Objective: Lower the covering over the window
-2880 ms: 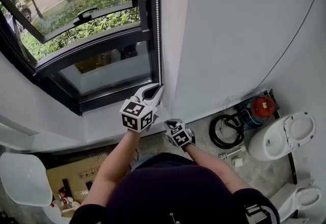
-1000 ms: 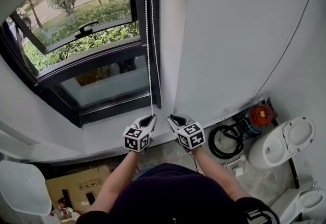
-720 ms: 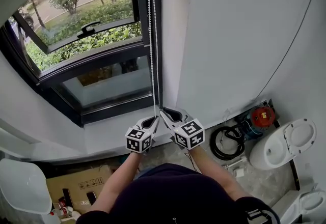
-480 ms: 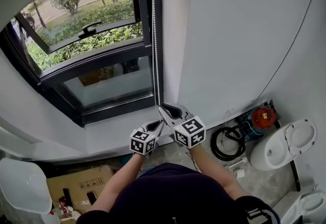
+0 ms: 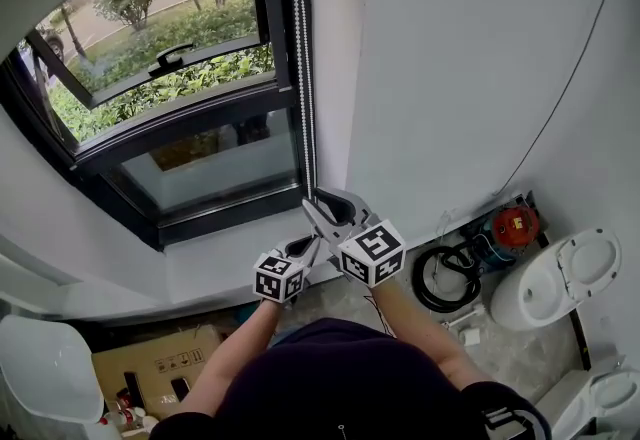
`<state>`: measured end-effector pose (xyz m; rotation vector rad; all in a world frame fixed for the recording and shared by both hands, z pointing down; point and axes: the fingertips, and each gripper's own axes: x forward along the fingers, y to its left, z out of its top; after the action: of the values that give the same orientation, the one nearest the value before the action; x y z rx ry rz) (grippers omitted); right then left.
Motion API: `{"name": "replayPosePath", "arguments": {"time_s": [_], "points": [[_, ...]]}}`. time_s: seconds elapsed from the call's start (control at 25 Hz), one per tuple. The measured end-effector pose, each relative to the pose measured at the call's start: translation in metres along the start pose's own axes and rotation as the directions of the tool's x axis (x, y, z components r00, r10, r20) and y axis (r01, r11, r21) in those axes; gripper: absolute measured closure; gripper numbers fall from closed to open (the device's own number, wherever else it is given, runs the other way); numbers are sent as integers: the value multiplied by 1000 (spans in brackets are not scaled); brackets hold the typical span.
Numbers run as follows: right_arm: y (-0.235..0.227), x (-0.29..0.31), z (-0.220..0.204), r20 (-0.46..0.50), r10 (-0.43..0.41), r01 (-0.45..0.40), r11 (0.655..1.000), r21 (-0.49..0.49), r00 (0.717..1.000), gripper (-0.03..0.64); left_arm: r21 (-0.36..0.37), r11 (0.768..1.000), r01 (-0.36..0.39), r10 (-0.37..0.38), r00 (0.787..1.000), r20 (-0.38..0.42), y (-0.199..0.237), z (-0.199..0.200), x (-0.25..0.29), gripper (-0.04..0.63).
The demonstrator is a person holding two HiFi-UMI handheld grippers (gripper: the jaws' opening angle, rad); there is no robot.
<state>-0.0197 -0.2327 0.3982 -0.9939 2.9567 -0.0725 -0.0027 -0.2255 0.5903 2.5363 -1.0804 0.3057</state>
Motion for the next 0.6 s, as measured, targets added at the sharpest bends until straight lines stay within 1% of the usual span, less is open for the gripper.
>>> {"name": "replayPosePath", "arguments": {"time_s": [0.04, 0.08, 0.2, 0.28, 0.32, 0.48, 0.6], "points": [[-1, 1, 1, -3, -4, 4, 1000, -4, 1000, 530, -1, 1000, 2, -2, 1000, 0, -1, 0, 0, 574], [-2, 2, 1, -6, -4, 4, 1000, -4, 1000, 520, -2, 1000, 3, -3, 1000, -1, -2, -1, 1, 574], [-2, 7, 7, -8, -5, 4, 1000, -16, 1000, 522, -2, 1000, 4, -4, 1000, 3, -4, -1, 1, 574], [-4, 11, 13, -3, -20, 20, 999, -37, 1000, 522, 1, 1000, 7, -7, 1000, 3, -6, -1, 1, 574], [-5, 12, 16, -1, -28, 28, 999, -45, 1000, 527, 2, 1000, 8, -8, 1000, 3, -6, -1, 0, 574], [-6, 12, 19, -8, -47, 47, 997, -55, 999, 594, -16, 1000, 4, -4, 1000, 6, -5, -1, 0, 574], [-6, 10, 18, 7, -38, 38, 999, -27, 999, 603, -35, 999, 7, -7, 1000, 2, -5, 0, -1, 574]]}}
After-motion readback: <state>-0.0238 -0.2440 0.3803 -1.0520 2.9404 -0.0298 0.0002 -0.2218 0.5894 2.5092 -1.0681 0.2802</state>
